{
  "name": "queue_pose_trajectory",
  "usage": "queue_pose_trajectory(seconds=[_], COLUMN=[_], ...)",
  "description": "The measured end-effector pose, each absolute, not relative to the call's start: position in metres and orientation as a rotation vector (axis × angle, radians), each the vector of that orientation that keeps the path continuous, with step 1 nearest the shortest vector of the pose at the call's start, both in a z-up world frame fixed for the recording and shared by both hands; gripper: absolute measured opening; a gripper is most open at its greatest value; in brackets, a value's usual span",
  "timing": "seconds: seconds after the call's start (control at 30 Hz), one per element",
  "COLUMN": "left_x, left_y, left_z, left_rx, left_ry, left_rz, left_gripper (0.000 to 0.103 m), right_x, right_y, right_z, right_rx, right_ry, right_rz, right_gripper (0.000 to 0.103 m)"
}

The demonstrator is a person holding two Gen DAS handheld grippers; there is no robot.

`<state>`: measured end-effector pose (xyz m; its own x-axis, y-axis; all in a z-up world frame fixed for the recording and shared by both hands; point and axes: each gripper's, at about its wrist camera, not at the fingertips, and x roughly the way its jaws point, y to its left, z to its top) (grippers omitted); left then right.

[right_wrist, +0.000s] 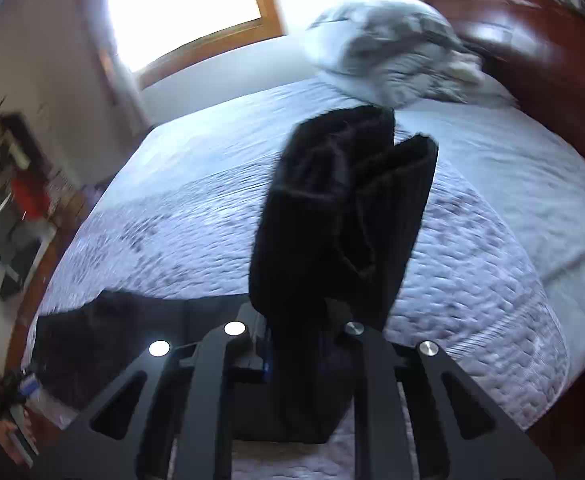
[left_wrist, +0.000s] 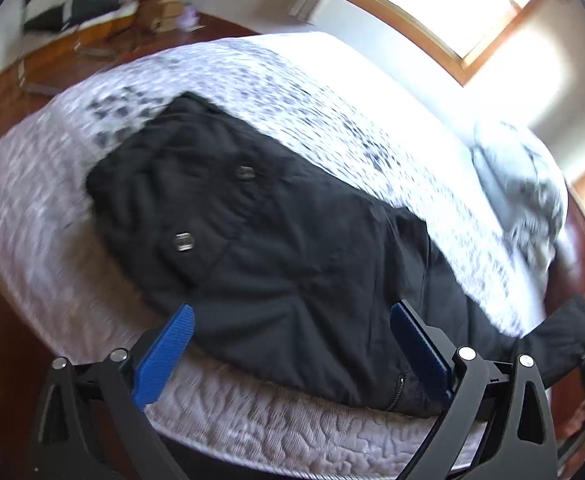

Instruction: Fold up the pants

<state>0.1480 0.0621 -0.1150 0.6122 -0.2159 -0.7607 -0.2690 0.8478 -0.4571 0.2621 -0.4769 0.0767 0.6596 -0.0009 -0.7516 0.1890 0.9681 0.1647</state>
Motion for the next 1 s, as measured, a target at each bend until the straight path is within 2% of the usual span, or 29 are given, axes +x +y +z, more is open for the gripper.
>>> queue_pose_trajectory(seconds=[0.23, 0.43, 1.0], left_x=[0.118, 0.105, 0.105], left_y=[0.111, 0.133, 0.136], left_z=[-0.117, -0.126, -0.142], left_rx=[-0.67, -0.73, -0.787], left_ry=[0.891, 0.892, 0.904], left_rz=[0.095, 0.122, 0.105], left_gripper=[0.099, 0.099, 0.099], right_x=[0.3, 0.299, 0.266], right_y=[-0.362, -0.286, -0.244], right_z=[0.04, -0.031, -0.061], right_rx=[0.108, -0.088, -0.317], right_ry=[0.98, 1.141, 1.169], right_rz=[0.072, 0.099, 0.178], right_gripper=[0.015, 0.015, 0.015])
